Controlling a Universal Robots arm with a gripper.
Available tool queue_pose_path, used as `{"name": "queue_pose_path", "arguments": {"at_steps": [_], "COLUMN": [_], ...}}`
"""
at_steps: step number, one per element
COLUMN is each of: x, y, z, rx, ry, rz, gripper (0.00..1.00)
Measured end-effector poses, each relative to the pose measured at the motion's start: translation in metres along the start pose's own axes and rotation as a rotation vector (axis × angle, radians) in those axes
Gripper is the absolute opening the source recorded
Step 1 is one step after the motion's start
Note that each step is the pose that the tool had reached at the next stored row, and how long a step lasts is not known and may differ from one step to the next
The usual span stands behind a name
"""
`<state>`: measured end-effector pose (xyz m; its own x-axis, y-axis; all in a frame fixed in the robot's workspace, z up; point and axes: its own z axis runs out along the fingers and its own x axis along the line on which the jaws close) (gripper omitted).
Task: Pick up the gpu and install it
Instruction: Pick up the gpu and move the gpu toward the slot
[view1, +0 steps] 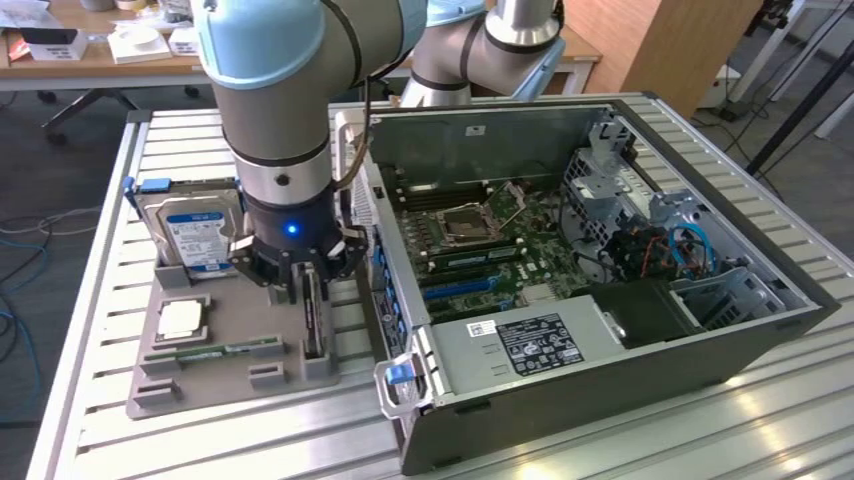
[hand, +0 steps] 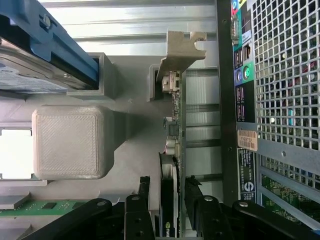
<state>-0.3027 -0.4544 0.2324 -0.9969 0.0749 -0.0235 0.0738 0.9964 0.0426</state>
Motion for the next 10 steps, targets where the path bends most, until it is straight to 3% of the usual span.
{"name": "queue_pose_path", "arguments": {"at_steps": [10], "x": [0.0001], "y": [-0.0027], "z": [0.0017], "rx": [0.0015], "ry": [0.0004], "rz": [0.0], "gripper": [0.41]}}
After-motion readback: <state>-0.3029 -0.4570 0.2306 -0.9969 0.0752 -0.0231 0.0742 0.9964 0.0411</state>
